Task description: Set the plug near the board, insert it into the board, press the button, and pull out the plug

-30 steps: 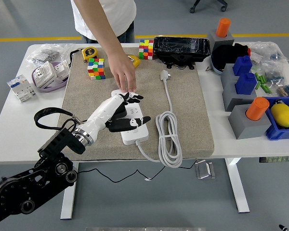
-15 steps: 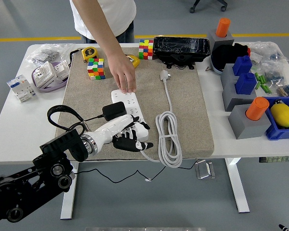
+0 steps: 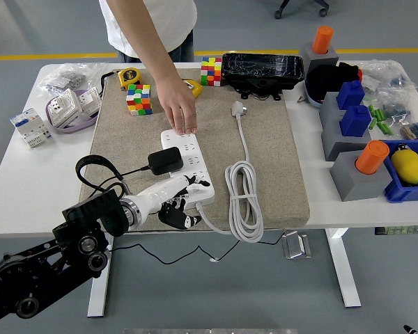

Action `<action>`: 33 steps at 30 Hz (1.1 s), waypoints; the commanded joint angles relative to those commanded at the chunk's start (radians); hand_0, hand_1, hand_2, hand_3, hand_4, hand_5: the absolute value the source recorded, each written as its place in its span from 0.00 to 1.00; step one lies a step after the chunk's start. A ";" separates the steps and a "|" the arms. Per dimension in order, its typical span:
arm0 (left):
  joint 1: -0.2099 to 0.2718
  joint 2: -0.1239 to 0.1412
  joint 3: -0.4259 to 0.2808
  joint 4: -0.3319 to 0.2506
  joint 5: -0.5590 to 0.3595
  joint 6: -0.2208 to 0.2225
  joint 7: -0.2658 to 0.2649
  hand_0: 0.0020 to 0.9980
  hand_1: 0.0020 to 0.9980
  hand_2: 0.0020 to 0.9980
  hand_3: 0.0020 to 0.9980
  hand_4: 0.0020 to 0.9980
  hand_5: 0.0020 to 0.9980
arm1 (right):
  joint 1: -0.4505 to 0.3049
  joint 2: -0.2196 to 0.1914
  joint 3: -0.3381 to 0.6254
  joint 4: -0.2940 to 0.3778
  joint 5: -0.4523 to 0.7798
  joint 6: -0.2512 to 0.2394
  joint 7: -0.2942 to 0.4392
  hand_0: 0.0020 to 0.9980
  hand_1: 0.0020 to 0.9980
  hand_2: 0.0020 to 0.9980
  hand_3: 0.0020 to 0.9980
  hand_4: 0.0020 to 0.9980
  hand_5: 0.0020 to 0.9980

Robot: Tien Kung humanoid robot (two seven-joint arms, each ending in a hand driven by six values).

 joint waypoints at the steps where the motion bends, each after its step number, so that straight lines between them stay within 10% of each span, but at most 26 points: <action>1: 0.000 0.000 0.000 0.007 0.000 0.003 -0.002 0.07 0.07 0.14 0.88 0.67 0.00 | 0.000 0.000 0.001 0.000 0.000 0.000 0.000 0.59 0.62 0.62 0.55 0.93 0.48; 33: 0.010 0.000 0.005 0.066 0.026 0.017 -0.005 0.07 0.08 0.14 0.86 0.66 0.00 | -0.002 0.001 0.000 0.002 -0.001 0.000 0.000 0.60 0.62 0.61 0.55 0.93 0.48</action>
